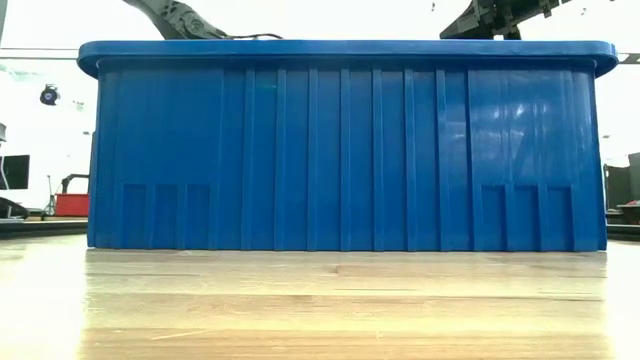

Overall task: Pick and place slides into bin
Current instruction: Put the pink slide into the bin

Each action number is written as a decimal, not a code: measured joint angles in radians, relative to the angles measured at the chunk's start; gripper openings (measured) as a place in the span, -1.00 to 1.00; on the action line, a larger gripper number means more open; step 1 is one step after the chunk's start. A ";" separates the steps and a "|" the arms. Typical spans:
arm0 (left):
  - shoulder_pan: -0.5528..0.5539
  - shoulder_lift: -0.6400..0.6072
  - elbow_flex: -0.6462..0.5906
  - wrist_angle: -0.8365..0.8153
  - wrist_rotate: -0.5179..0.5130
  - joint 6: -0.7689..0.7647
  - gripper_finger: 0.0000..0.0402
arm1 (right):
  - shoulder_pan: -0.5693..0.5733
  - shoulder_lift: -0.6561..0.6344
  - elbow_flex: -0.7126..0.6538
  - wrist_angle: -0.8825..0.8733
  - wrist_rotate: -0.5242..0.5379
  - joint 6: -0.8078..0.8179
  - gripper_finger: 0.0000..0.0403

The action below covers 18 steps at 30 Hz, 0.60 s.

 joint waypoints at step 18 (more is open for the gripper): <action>-0.002 0.020 0.028 0.007 -0.218 0.001 -0.95 | 0.000 0.000 0.000 0.000 -0.001 0.010 -0.94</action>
